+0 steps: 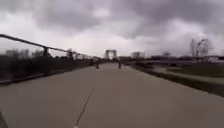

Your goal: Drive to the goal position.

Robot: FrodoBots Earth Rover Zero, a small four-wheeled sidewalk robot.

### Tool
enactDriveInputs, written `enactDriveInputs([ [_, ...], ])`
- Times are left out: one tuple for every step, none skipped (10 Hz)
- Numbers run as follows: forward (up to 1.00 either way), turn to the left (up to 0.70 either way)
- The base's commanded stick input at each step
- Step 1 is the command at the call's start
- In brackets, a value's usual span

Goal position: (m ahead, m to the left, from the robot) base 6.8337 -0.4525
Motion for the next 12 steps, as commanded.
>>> enactDriveInputs([
  [1.00,0.00],
  [1.00,0.00],
  [1.00,0.00],
  [1.00,0.00],
  [1.00,0.00],
  [1.00,0.00],
  [1.00,0.10],
  [1.00,0.38],
  [1.00,0.32],
  [1.00,0.11],
  [1.00,0.00],
  [1.00,0.00],
])
